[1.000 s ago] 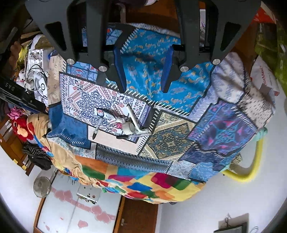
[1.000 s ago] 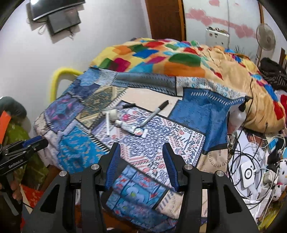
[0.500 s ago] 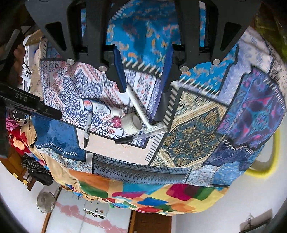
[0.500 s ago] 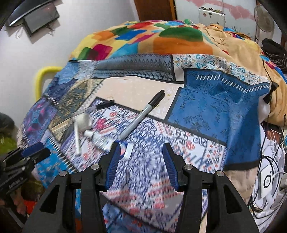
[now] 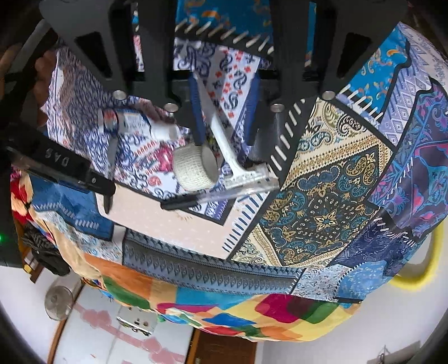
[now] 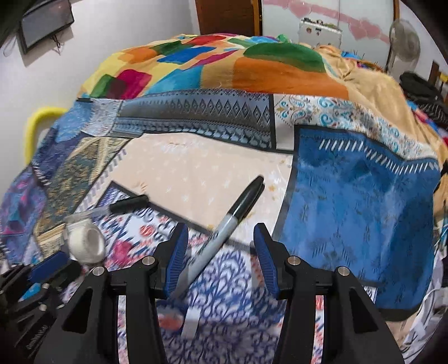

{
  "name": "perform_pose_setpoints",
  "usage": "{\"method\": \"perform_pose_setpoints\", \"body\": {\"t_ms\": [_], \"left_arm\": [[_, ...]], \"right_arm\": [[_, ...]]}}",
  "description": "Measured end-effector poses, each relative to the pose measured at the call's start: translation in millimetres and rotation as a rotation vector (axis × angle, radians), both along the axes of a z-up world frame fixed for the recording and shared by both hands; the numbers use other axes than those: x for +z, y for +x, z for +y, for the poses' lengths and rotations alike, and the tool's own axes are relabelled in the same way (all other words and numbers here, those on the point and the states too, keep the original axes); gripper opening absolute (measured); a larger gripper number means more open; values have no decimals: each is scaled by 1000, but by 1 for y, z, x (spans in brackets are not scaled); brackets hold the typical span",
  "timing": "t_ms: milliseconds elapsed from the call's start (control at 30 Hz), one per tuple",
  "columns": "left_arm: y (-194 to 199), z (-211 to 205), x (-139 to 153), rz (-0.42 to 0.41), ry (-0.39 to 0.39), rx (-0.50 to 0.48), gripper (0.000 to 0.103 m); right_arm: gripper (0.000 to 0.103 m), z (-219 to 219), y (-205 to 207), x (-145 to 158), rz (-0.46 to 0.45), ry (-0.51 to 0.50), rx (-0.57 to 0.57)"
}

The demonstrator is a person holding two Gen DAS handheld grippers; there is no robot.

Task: Collect trash
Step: 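Grasp the black marker with right tool while left tool grasps the white razor, then carry the razor and marker off the bed over the white bin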

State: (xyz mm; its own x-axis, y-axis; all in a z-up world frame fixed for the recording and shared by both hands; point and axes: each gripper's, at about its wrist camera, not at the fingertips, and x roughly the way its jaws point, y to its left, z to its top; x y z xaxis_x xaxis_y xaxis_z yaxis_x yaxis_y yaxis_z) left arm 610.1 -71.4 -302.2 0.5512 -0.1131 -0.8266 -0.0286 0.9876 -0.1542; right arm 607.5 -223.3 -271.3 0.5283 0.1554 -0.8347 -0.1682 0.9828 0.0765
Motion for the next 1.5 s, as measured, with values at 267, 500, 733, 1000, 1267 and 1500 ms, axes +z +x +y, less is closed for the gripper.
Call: {"method": "perform_pose_setpoints", "body": {"t_ms": [267, 500, 733, 1000, 1267, 1500], "left_arm": [[6, 3, -9, -3, -68, 37, 14], [-8, 1, -2, 1, -45, -14, 8], [-40, 4, 13, 7, -29, -51, 8], [-91, 0, 24, 15, 7, -57, 8], [-133, 8, 78, -58, -12, -20, 8], [-182, 13, 144, -175, 15, -10, 8]], "right_arm": [[27, -2, -2, -13, 18, -53, 31], [11, -19, -13, -11, 15, -69, 57], [10, -45, -41, -7, 52, 1, 68], [10, -54, -101, 7, 62, 11, 122], [10, -57, -133, 48, 27, 61, 112], [10, -37, -170, 112, -91, 72, 169]]}}
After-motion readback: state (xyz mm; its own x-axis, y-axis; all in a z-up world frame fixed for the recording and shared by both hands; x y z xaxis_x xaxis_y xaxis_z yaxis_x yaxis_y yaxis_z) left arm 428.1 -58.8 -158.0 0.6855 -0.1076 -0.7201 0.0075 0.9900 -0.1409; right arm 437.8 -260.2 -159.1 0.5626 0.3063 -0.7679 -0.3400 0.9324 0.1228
